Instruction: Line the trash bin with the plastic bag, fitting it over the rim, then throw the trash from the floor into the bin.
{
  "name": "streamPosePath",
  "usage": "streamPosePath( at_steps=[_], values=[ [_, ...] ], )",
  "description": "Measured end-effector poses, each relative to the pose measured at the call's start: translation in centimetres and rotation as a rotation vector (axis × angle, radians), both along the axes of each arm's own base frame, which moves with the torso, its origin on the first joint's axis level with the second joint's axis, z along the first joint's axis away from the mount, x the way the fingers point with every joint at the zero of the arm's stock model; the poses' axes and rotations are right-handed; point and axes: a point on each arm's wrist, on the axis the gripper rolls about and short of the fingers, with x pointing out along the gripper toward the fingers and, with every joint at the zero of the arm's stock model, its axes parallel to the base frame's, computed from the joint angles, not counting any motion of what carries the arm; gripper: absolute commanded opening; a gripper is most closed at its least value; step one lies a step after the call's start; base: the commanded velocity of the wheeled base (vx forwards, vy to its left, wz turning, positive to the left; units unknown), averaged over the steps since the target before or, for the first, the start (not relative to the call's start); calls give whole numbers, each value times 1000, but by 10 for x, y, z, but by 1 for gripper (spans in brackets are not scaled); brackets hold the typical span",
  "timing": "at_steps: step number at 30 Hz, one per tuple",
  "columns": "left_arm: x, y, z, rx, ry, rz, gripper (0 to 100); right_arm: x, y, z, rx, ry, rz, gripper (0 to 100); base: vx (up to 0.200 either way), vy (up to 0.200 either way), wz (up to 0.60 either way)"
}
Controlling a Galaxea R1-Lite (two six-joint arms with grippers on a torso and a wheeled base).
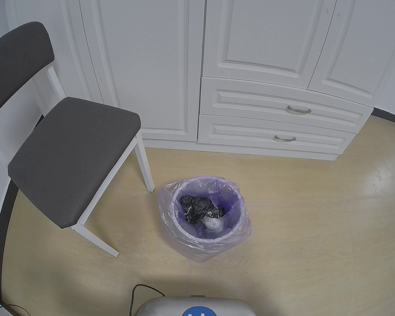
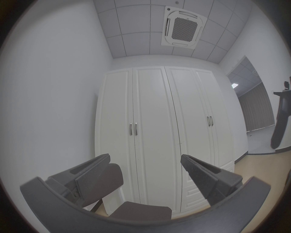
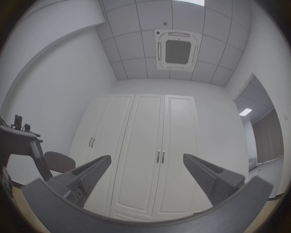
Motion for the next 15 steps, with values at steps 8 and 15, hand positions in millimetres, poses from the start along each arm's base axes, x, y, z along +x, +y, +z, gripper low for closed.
streamPosePath(
  at_steps=[8,15],
  values=[
    [-30,5,-8,-7,-52,1,100,-42,2,-22,-1,-81,-4,100,0,0,0],
    [-53,7,-20,-8,-67,10,100,-75,3,-59,1,-42,-9,100,0,0,0]
  ],
)
